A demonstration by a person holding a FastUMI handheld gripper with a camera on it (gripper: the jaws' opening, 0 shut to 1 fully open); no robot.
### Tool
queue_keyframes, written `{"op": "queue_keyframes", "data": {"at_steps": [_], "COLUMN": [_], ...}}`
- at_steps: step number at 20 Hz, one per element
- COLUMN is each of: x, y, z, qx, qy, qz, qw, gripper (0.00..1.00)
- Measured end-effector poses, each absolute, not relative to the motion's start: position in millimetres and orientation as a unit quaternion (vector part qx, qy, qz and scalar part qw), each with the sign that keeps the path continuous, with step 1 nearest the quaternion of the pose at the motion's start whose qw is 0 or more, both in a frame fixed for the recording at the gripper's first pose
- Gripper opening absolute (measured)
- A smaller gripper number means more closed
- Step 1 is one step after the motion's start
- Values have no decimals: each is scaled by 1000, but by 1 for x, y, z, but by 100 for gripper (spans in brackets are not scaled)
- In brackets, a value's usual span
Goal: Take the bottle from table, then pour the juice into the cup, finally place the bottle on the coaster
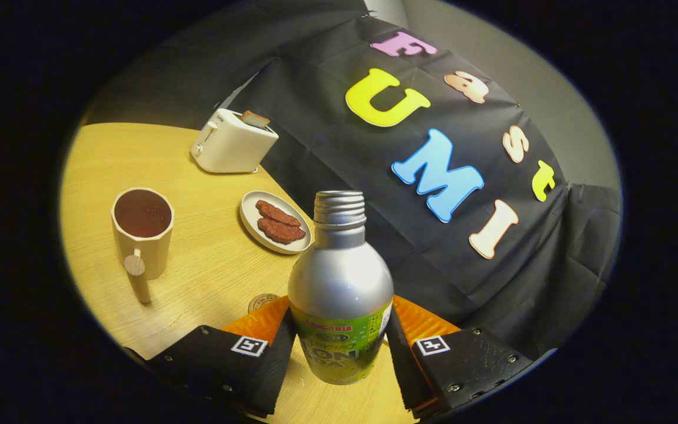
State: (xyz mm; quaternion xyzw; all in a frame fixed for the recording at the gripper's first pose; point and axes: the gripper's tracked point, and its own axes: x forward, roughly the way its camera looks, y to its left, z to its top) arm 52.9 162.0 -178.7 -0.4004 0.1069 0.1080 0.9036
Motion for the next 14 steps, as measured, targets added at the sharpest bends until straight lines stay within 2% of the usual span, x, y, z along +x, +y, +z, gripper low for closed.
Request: {"op": "queue_keyframes", "data": {"at_steps": [14], "x": [56], "y": [195], "z": [-186], "qx": [-533], "qy": [97], "qz": [136], "qw": [830], "gripper": [77]}}
